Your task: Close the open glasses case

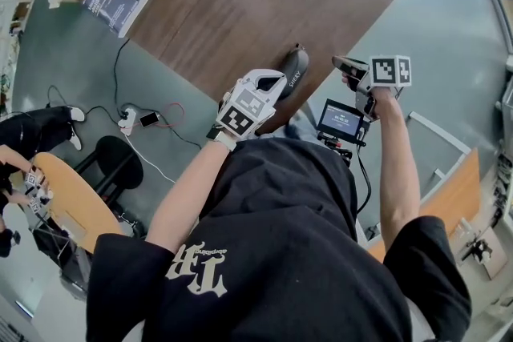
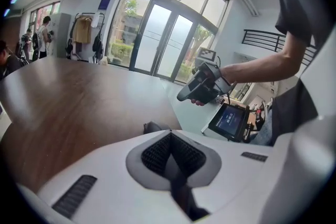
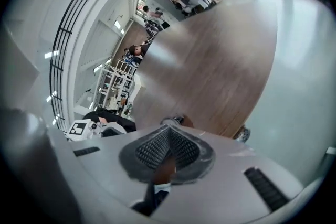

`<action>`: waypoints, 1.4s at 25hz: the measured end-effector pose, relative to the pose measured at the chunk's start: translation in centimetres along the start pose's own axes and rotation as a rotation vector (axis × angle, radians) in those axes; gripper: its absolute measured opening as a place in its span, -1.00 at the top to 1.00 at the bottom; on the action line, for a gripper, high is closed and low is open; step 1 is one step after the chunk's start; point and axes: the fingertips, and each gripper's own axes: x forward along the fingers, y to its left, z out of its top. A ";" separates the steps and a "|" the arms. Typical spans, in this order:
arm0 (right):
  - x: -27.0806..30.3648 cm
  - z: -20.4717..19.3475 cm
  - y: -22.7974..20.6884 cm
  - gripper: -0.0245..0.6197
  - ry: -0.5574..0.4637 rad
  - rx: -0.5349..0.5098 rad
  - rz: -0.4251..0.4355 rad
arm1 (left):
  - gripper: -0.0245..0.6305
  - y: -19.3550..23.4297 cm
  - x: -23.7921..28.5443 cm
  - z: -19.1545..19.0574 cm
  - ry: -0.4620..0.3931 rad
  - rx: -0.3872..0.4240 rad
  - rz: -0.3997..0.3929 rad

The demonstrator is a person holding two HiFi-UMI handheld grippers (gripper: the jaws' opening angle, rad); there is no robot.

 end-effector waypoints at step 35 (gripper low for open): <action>-21.6 -26.5 10.1 0.97 -0.517 -0.659 -0.439 | 0.93 -22.9 -14.7 -4.7 -0.313 -0.050 0.128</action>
